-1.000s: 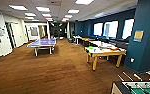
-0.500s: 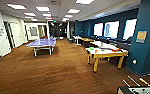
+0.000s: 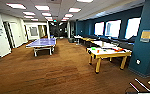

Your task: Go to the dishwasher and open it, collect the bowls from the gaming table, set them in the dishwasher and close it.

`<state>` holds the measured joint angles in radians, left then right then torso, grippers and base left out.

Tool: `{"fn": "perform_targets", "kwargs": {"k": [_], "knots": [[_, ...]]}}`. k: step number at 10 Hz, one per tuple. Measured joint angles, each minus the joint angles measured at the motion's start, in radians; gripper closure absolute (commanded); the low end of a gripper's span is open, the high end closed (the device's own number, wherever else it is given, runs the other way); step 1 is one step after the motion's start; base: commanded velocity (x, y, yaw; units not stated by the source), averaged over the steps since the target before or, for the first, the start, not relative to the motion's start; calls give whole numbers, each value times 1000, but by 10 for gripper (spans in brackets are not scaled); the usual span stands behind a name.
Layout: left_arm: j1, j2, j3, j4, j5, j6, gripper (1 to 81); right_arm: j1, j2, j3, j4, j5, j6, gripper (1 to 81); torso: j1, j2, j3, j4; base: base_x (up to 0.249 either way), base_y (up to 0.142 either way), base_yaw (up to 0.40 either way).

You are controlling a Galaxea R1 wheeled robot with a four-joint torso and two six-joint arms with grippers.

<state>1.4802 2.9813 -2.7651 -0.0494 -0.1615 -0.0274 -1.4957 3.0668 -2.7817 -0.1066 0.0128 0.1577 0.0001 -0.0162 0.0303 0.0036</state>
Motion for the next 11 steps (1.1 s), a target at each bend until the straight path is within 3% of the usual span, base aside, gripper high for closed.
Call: {"fn": "perform_targets", "kwargs": {"k": [11], "knots": [[5,2,-1,0,0,0,10,-2,0,-1,0,3,0,10,-1,0,0,0,182,6,0]]}}
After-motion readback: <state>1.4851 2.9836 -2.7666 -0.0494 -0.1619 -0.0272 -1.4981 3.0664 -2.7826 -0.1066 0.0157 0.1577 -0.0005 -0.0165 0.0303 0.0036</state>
